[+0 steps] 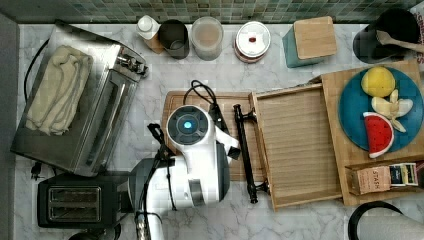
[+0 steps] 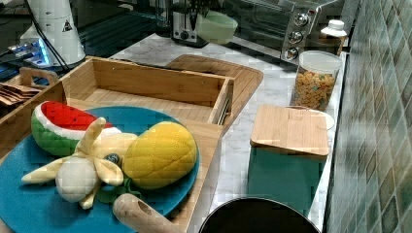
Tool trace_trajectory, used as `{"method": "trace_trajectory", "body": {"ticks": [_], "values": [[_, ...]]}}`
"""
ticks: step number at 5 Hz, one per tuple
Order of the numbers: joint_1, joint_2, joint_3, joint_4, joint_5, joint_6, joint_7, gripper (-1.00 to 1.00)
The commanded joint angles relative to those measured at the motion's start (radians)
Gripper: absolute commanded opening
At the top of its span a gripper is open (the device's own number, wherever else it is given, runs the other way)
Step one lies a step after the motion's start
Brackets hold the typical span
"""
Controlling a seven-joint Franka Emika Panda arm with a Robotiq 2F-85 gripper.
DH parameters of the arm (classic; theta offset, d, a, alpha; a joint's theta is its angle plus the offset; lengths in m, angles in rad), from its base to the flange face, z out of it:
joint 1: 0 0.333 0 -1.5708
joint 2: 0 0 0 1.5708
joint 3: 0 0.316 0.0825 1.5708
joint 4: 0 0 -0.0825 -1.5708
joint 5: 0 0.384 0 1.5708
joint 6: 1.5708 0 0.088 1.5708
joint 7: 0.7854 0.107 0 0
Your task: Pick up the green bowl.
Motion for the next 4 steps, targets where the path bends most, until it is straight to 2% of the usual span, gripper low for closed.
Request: {"method": "trace_trajectory", "body": {"ticks": [1, 2, 3, 4], "values": [[-0.067, -0.134, -0.070, 0.241, -0.082, -0.095, 0.054, -1.00], [-0.075, -0.096, -0.039, 0.325, -0.092, -0.195, 0.118, -1.00], [-0.077, -0.141, -0.043, 0.264, -0.045, -0.096, 0.079, -1.00], [-0.083, -0.141, -0.038, 0.264, -0.044, -0.096, 0.078, -1.00]]}}
